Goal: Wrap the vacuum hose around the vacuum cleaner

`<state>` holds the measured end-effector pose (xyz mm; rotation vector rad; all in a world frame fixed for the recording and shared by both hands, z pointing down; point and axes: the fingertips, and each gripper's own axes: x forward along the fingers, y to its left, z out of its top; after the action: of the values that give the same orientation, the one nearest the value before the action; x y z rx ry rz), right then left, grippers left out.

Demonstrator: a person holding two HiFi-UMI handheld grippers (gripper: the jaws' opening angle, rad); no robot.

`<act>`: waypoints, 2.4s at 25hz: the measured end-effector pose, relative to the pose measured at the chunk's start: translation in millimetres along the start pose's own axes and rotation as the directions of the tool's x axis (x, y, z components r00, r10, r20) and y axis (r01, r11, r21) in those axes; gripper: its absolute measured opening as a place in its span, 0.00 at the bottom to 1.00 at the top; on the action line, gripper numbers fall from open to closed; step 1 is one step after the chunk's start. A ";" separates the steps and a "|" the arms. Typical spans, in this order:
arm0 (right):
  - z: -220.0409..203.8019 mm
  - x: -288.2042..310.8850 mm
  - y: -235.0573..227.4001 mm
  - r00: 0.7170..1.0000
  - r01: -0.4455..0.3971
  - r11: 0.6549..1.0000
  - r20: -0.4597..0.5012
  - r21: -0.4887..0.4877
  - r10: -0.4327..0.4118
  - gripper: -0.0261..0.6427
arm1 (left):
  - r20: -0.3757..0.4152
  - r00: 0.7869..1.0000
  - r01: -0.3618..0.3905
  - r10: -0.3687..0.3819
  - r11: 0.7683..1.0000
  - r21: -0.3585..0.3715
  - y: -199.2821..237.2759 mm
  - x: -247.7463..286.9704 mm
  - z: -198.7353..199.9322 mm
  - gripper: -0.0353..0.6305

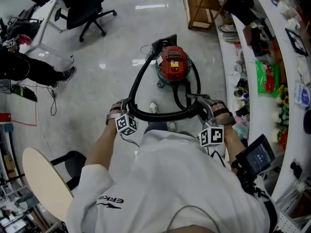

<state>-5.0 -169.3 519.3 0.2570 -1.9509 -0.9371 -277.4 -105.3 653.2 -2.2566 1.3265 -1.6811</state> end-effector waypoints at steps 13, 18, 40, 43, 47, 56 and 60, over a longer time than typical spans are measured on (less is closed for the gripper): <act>15.2 -47.3 43.4 0.994 0.106 0.994 -0.040 -0.017 -0.107 0.30 | 0.024 0.999 0.021 -0.021 0.999 0.026 -61.4 -36.1 -10.1 0.31; 28.7 -71.1 49.3 0.992 0.106 0.994 -0.064 0.005 -0.106 0.30 | 0.067 0.997 0.034 -0.038 0.998 0.055 -77.5 -58.1 -9.4 0.31; 68.4 -134.1 161.1 0.979 0.055 0.993 -0.200 0.105 -0.033 0.30 | 0.101 0.984 0.130 -0.144 0.982 0.138 -171.2 -117.2 -53.3 0.31; 67.8 -139.2 173.7 0.980 0.034 0.993 -0.199 0.109 -0.011 0.30 | 0.096 0.984 0.140 -0.153 0.982 0.131 -188.3 -122.0 -56.3 0.31; 61.3 -146.0 186.5 0.981 0.011 0.994 -0.193 0.108 0.010 0.30 | 0.085 0.984 0.142 -0.154 0.981 0.130 -208.2 -126.8 -51.4 0.31; 18.1 -165.0 202.7 0.984 0.002 0.995 -0.175 0.099 0.016 0.30 | 0.043 0.984 0.166 -0.173 0.977 0.132 -260.5 -122.0 -16.2 0.31; -17.6 -173.8 213.0 0.982 0.012 0.996 -0.189 0.087 0.005 0.30 | 0.016 0.985 0.168 -0.172 0.975 0.144 -279.7 -120.1 6.4 0.31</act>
<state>144.7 58.3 559.9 0.3868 -1.8184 -0.7998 -110.2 146.1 693.1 -2.3591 0.9972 -1.7249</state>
